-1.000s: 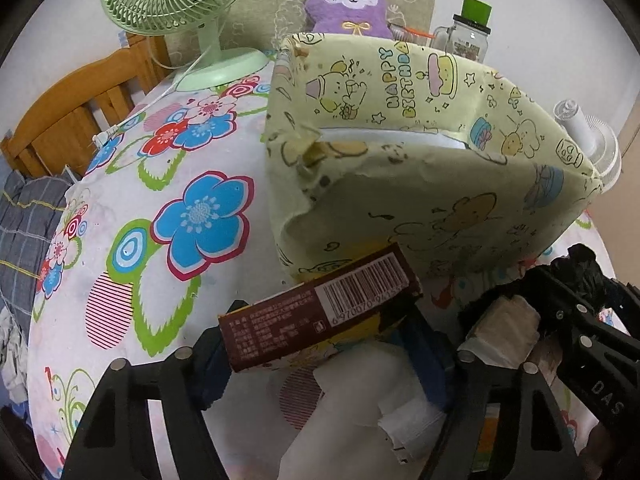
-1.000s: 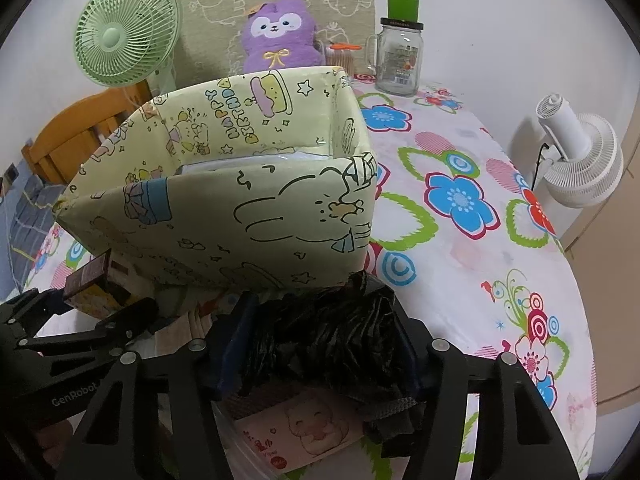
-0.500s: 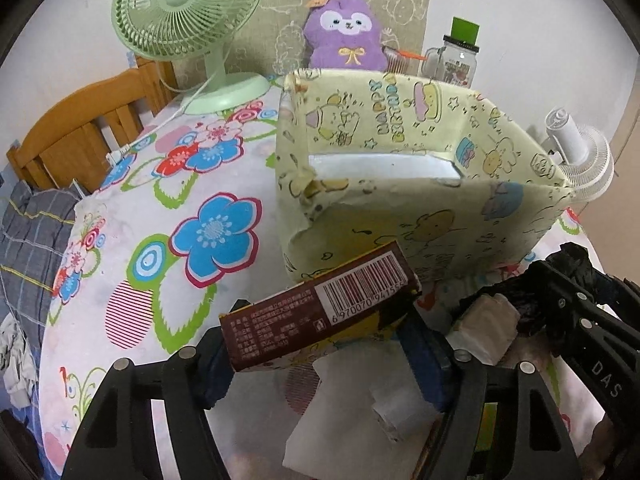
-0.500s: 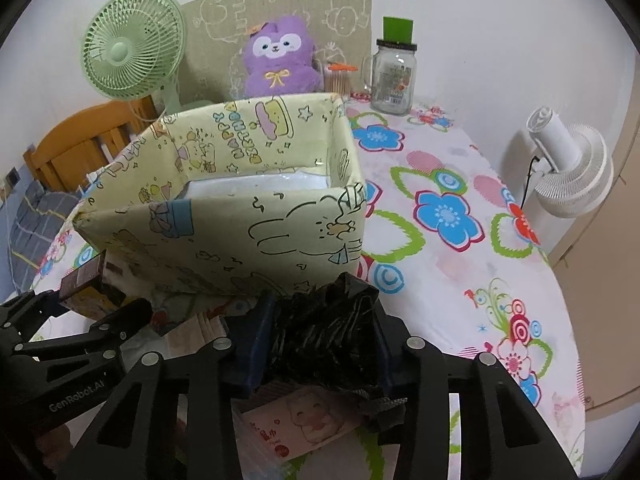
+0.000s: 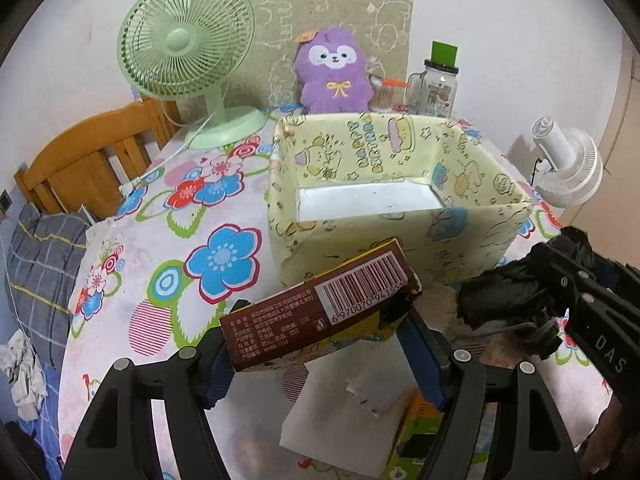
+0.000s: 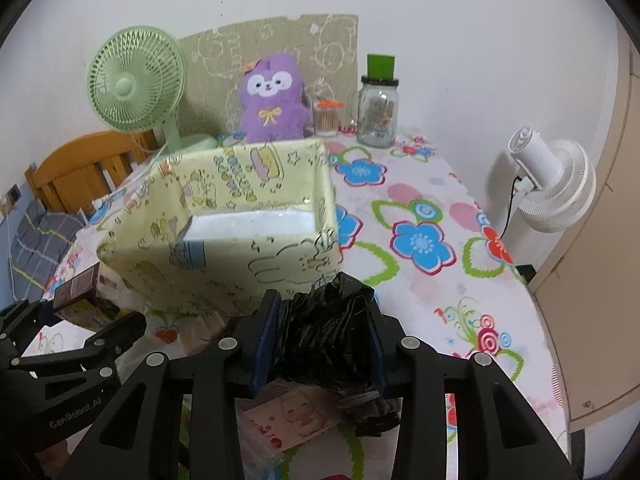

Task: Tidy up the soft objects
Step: 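Lift and carry the black cloth and brown box over the fabric basket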

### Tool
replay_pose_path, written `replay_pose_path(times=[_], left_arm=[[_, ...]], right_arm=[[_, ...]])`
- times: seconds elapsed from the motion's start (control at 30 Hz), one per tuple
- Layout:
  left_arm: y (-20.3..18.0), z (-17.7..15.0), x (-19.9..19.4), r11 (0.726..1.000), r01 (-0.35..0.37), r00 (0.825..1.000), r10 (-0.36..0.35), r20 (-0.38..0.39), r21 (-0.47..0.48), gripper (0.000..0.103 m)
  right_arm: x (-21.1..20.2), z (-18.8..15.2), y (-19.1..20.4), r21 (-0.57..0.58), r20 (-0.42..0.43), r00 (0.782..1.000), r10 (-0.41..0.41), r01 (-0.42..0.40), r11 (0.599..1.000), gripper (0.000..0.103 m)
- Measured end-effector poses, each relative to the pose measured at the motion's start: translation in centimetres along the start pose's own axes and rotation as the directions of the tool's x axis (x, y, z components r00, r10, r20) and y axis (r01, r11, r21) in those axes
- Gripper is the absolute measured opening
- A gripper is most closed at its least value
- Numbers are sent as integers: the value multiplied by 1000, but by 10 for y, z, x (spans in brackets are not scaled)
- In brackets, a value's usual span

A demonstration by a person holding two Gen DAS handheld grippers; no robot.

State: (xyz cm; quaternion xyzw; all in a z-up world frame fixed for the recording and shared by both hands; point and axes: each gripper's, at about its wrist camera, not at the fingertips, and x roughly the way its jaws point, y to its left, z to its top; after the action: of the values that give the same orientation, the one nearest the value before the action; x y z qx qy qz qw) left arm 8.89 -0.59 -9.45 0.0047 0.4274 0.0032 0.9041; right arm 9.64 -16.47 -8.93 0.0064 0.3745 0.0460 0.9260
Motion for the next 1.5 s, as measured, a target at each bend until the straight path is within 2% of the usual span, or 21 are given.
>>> replay_pose_path(times=[0.83, 1.5], left_arm=[[-16, 15, -55, 999, 5, 993, -8, 114, 34, 75], [-13, 35, -68, 1000, -16, 986, 14, 166, 14, 75]], right_arm=[[-57, 18, -1, 11, 141, 990, 29, -31, 999, 42], [-66, 41, 8, -24, 170, 983, 63, -60, 998, 42]])
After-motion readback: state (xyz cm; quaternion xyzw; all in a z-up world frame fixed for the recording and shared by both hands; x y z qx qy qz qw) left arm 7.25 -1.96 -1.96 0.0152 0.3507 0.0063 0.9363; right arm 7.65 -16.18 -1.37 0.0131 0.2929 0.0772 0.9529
